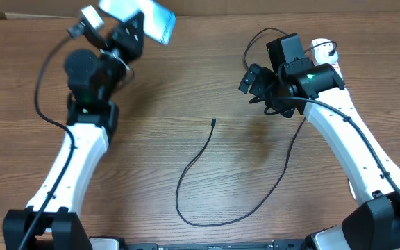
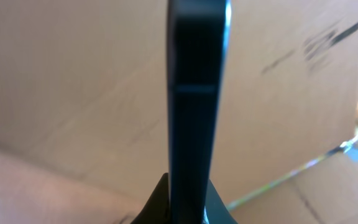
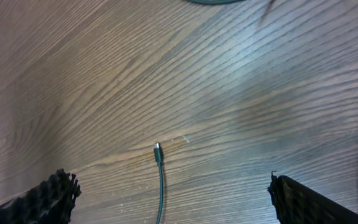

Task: Plug charger to phone and switch on socket
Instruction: 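Open the right gripper and carry the phone away with the left gripper, then lower the open right gripper over the black cable's USB-C plug, then close the right gripper on the USB-C plug near its tip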

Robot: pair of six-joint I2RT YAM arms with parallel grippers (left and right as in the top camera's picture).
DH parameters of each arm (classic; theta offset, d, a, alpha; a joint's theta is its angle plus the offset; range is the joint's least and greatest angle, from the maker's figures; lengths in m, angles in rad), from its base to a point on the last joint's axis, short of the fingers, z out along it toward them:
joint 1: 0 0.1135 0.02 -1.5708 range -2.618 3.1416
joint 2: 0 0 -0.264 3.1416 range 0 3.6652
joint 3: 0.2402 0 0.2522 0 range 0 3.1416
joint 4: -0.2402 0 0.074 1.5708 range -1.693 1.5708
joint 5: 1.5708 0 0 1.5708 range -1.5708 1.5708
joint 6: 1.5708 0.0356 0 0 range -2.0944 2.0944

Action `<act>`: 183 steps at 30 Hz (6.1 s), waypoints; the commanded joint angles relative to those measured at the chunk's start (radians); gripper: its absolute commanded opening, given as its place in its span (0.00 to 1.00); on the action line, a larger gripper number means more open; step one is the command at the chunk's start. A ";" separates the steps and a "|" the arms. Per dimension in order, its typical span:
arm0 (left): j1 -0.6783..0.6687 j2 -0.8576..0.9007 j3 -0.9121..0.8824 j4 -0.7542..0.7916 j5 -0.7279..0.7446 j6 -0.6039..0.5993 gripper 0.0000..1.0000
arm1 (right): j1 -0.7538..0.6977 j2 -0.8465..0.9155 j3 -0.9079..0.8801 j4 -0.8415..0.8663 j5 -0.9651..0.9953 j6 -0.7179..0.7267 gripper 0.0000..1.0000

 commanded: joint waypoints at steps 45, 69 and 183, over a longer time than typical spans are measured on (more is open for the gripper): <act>-0.008 0.194 0.893 -2.004 -0.240 0.591 0.04 | 0.149 0.237 0.008 0.073 -0.074 0.021 1.00; -0.008 0.194 0.893 -1.996 -0.239 0.591 0.04 | 0.149 0.308 -0.154 0.243 -0.258 -0.008 0.59; -0.008 0.194 0.893 -1.992 -0.239 0.590 0.04 | 0.148 0.418 -0.219 0.430 -0.304 0.018 0.04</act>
